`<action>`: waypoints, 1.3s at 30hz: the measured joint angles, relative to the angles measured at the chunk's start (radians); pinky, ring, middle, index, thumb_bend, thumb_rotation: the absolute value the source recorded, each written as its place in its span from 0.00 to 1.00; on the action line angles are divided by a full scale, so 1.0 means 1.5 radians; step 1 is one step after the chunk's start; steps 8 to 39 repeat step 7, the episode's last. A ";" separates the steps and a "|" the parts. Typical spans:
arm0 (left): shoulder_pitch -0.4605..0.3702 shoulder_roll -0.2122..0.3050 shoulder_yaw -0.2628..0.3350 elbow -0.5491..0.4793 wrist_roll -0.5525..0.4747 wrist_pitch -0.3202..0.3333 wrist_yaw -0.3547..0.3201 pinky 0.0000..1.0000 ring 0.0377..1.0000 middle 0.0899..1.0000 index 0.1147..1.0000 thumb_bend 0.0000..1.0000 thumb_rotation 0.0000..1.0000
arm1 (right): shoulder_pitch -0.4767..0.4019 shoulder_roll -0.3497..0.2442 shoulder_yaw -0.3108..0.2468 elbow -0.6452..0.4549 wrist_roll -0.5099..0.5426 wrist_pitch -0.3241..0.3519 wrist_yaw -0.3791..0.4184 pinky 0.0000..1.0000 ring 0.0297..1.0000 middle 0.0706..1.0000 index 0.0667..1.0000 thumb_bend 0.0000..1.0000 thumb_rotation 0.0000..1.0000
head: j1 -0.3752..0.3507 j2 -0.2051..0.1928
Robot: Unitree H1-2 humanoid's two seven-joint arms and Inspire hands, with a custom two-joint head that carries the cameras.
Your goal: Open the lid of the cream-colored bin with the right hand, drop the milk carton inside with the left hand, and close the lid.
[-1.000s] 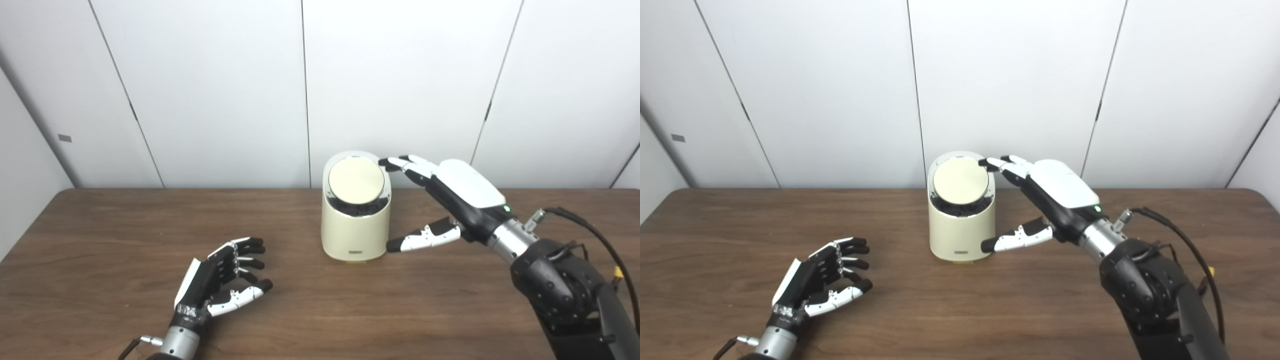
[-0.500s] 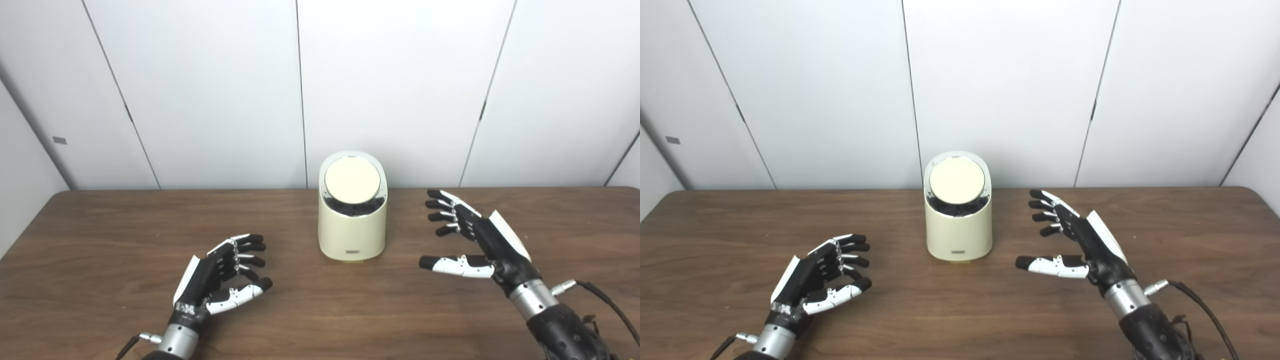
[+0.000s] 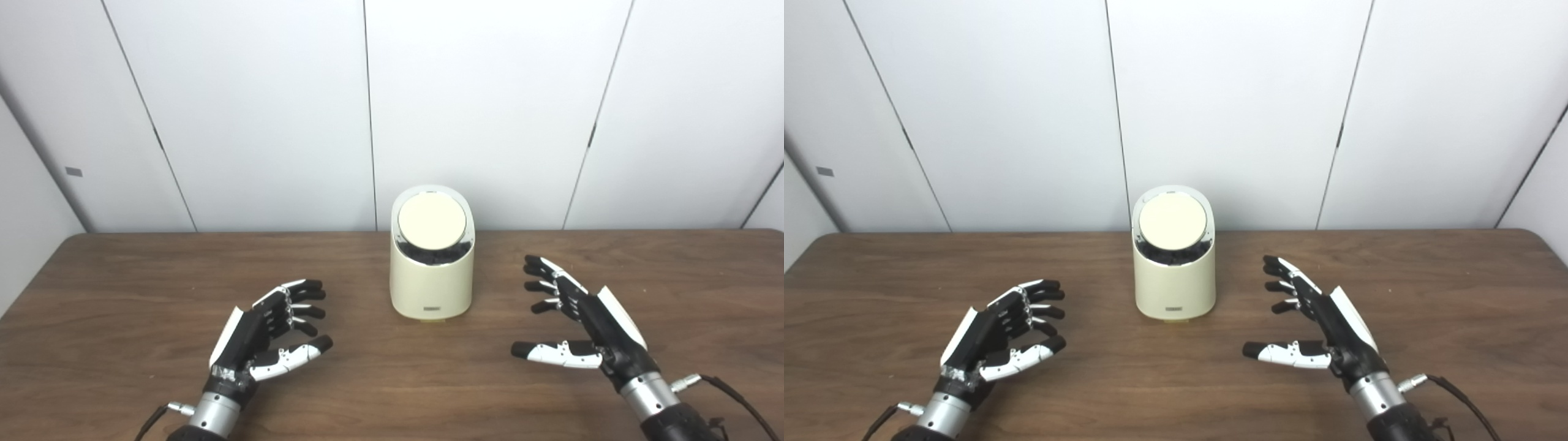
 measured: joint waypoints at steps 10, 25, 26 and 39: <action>-0.005 0.006 0.001 0.000 0.019 -0.004 0.005 0.60 0.68 0.76 0.85 0.71 0.14 | 0.003 0.000 0.010 0.000 -0.001 0.000 -0.007 0.67 0.81 0.88 0.90 0.75 0.34 | 0.001 0.002; -0.005 0.006 0.001 0.000 0.019 -0.004 0.005 0.60 0.68 0.76 0.85 0.71 0.14 | 0.003 0.000 0.010 0.000 -0.001 0.000 -0.007 0.67 0.81 0.88 0.90 0.75 0.34 | 0.001 0.002; -0.005 0.006 0.001 0.000 0.019 -0.004 0.005 0.60 0.68 0.76 0.85 0.71 0.14 | 0.003 0.000 0.010 0.000 -0.001 0.000 -0.007 0.67 0.81 0.88 0.90 0.75 0.34 | 0.001 0.002; -0.005 0.006 0.001 0.000 0.019 -0.004 0.005 0.60 0.68 0.76 0.85 0.71 0.14 | 0.003 0.000 0.010 0.000 -0.001 0.000 -0.007 0.67 0.81 0.88 0.90 0.75 0.34 | 0.001 0.002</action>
